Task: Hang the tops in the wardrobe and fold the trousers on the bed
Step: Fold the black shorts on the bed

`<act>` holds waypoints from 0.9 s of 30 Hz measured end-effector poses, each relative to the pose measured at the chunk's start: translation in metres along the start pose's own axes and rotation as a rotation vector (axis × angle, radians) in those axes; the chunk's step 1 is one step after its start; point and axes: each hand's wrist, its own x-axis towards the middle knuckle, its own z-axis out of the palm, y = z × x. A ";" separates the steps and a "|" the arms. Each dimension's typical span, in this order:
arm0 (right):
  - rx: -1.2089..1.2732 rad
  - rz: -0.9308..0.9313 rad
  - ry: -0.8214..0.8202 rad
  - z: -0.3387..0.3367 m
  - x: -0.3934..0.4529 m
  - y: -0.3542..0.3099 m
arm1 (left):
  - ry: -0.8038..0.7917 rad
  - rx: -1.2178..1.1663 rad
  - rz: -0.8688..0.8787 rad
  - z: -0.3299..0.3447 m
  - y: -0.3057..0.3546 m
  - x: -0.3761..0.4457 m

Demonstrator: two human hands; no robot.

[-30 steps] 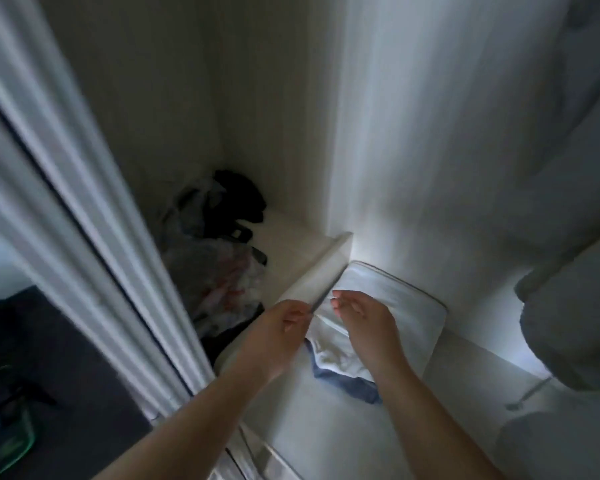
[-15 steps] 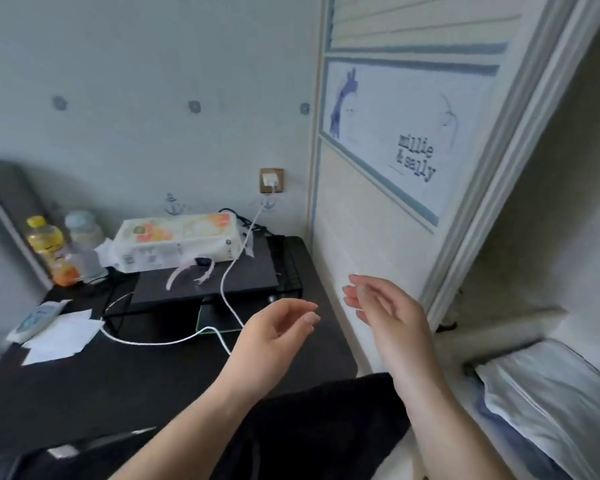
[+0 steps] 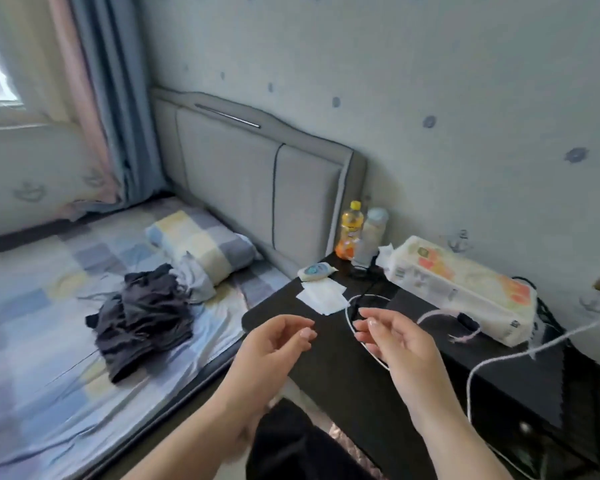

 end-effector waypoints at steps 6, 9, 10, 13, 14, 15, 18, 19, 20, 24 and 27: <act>0.050 0.000 -0.393 0.112 0.046 0.001 | 0.361 -0.022 -0.090 -0.099 -0.031 -0.015; 0.051 0.005 -0.534 0.171 0.063 0.001 | 0.499 -0.041 -0.109 -0.145 -0.046 -0.019; 0.053 0.007 -0.567 0.188 0.069 0.002 | 0.530 -0.043 -0.123 -0.159 -0.050 -0.018; 0.036 0.015 -0.643 0.242 0.090 0.008 | 0.592 -0.027 -0.164 -0.205 -0.068 -0.012; 0.030 0.017 -0.661 0.263 0.099 0.011 | 0.602 -0.021 -0.176 -0.223 -0.075 -0.006; 0.018 0.023 -0.675 0.282 0.106 0.015 | 0.617 -0.017 -0.191 -0.241 -0.081 -0.001; -0.014 0.076 -0.698 0.342 0.131 0.030 | 0.632 -0.015 -0.245 -0.298 -0.105 0.020; -0.027 0.097 -0.704 0.356 0.137 0.034 | 0.630 -0.008 -0.271 -0.312 -0.111 0.026; -0.050 0.115 -0.708 0.373 0.145 0.042 | 0.623 -0.002 -0.307 -0.329 -0.119 0.033; -0.118 0.192 -0.704 0.425 0.176 0.072 | 0.604 -0.009 -0.430 -0.382 -0.155 0.066; -0.167 0.251 -0.714 0.452 0.198 0.101 | 0.595 -0.012 -0.518 -0.406 -0.182 0.090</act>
